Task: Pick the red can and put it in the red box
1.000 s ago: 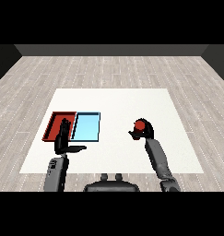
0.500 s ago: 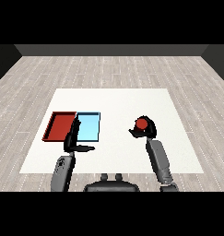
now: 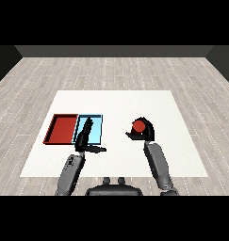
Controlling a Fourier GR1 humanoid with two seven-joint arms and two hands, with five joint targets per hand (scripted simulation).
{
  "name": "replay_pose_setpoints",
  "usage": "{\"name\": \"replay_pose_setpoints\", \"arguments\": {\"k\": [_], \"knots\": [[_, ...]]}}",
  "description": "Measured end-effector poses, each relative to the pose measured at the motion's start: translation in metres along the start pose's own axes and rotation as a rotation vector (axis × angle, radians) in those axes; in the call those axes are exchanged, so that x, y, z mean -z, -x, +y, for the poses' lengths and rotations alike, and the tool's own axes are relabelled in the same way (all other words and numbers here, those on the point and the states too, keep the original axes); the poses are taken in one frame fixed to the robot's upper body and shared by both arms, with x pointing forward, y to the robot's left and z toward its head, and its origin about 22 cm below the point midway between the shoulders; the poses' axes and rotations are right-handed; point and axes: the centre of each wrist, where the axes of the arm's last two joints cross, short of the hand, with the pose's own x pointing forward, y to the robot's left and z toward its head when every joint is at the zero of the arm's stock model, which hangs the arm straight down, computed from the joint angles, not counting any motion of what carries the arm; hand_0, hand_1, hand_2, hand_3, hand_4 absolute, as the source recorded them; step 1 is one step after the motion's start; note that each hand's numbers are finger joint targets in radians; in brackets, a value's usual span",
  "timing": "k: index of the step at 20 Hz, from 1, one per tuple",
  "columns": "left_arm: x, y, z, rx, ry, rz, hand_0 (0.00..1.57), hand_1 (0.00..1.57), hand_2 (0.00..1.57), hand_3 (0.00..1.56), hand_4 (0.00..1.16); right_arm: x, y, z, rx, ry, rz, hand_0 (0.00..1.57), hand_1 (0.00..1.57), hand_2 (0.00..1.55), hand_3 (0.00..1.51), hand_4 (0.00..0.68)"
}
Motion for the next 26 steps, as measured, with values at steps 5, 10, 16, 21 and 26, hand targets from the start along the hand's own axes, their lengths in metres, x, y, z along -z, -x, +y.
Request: {"name": "replay_pose_setpoints", "arguments": {"k": [5, 10, 16, 21, 26], "knots": [[0.007, -0.002, -0.029, -0.034, 0.051, 0.015, 0.00, 0.00, 0.00, 0.00, 0.00, 0.007, -0.002, 0.042, -0.002, -0.017, -0.013, 1.41, 1.41, 1.42, 1.41, 0.640], [0.018, -0.003, -0.051, -0.048, 0.086, 0.025, 0.00, 0.00, 0.00, 0.00, 0.00, 0.007, -0.009, 0.068, 0.008, -0.040, -0.030, 1.38, 1.38, 1.40, 1.40, 0.626], [0.012, -0.003, -0.065, -0.041, 0.101, 0.031, 0.00, 0.00, 0.00, 0.00, 0.00, 0.003, -0.011, 0.090, 0.031, -0.077, -0.050, 1.40, 1.40, 1.42, 1.40, 0.618], [0.028, 0.008, -0.069, -0.026, 0.109, 0.044, 0.00, 0.00, 0.00, 0.00, 0.00, 0.003, -0.017, 0.099, 0.044, -0.098, -0.062, 1.42, 1.42, 1.43, 1.40, 0.629], [0.037, 0.017, -0.074, -0.006, 0.112, 0.075, 0.00, 0.00, 0.00, 0.00, 0.00, 0.000, -0.020, 0.116, 0.059, -0.117, -0.065, 1.43, 1.43, 1.44, 1.40, 0.603]]}}
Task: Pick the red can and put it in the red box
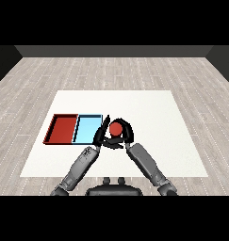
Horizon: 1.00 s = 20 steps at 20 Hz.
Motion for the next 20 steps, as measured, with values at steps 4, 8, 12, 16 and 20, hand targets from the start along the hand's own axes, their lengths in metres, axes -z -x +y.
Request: {"name": "replay_pose_setpoints", "arguments": {"k": [4, 8, 12, 16, 20], "knots": [[0.003, -0.006, -0.006, 0.004, 0.014, 0.002, 0.00, 0.00, 0.00, 0.00, 0.00, -0.003, 0.002, 0.003, 0.006, -0.020, -0.009, 1.44, 1.44, 1.43, 1.38, 0.609], [0.005, -0.006, -0.011, 0.018, 0.029, 0.005, 0.00, 0.00, 0.00, 0.00, 0.00, -0.005, -0.003, 0.014, 0.032, -0.029, -0.013, 1.45, 1.45, 1.43, 1.39, 0.594], [0.002, -0.006, -0.011, 0.018, 0.027, -0.017, 0.00, 0.00, 0.00, 0.00, 0.00, -0.007, -0.004, 0.021, 0.031, -0.033, -0.014, 1.46, 1.46, 1.45, 1.40, 0.543], [0.006, -0.008, -0.013, 0.038, -0.014, -0.022, 0.77, 0.77, 0.78, 0.00, 0.55, -0.001, -0.008, 0.021, 0.023, -0.030, -0.013, 1.51, 1.51, 1.47, 1.41, 0.512], [0.004, -0.008, -0.016, 0.066, -0.046, -0.026, 1.55, 1.55, 1.48, 1.38, 0.87, 0.001, -0.008, 0.018, 0.028, -0.038, -0.023, 1.50, 1.50, 1.45, 1.40, 0.523]]}}
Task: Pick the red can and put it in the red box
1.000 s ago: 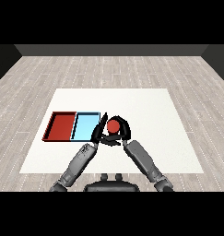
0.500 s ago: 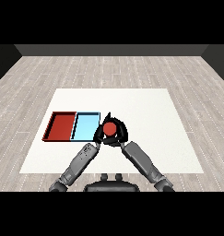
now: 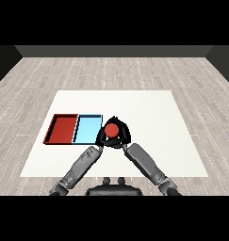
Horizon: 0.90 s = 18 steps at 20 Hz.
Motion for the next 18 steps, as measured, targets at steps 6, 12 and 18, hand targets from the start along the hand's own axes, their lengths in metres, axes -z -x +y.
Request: {"name": "replay_pose_setpoints", "arguments": {"k": [6, 12, 18], "knots": [[0.0031, -0.0027, 0.0022, 0.008, -0.042, 0.024, 1.57, 1.57, 1.50, 1.39, 0.95, 0.0011, 0.0006, 0.0011, 0.008, 0.004, 0.002, 1.47, 1.47, 1.44, 1.39, 0.559], [0.0055, -0.0078, 0.0000, 0.038, -0.065, 0.022, 1.57, 1.57, 1.50, 1.36, 0.87, -0.0024, -0.0038, 0.0002, 0.011, 0.001, -0.012, 1.52, 1.52, 1.45, 1.39, 0.538], [0.0059, -0.0059, -0.0014, 0.040, -0.091, 0.004, 1.57, 1.57, 1.53, 1.42, 0.91, 0.0007, -0.0024, -0.0015, 0.008, 0.005, -0.024, 1.51, 1.51, 1.46, 1.40, 0.547]]}}
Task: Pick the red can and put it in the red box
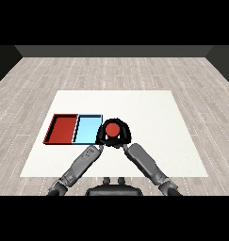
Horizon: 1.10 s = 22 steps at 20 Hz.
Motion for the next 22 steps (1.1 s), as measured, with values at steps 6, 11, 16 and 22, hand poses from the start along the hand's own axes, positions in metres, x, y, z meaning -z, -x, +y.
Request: {"name": "replay_pose_setpoints", "arguments": {"k": [6, 11, 16, 22], "knots": [[0.001, -0.004, -0.003, -0.029, -0.008, -0.009, 1.57, 1.57, 1.57, 1.49, 1.14, 0.003, -0.006, -0.003, 0.049, -0.022, 0.004, 0.00, 0.00, 0.00, 0.00, 0.000], [0.001, -0.002, -0.001, -0.034, -0.011, -0.027, 1.57, 1.57, 1.57, 1.49, 1.14, 0.001, -0.007, -0.003, 0.045, -0.046, -0.004, 0.00, 0.00, 0.00, 0.00, 0.000], [0.003, -0.002, -0.001, -0.037, -0.014, -0.038, 1.57, 1.57, 1.57, 1.48, 1.15, 0.005, -0.016, -0.004, 0.032, -0.047, -0.019, 0.00, 0.00, 0.00, 0.00, 0.000], [0.000, -0.001, -0.010, -0.036, 0.015, -0.012, 1.57, 1.57, 1.57, 1.48, 1.14, 0.005, -0.021, -0.014, -0.011, -0.036, -0.052, 0.00, 0.00, 0.00, 0.00, 0.000]]}}
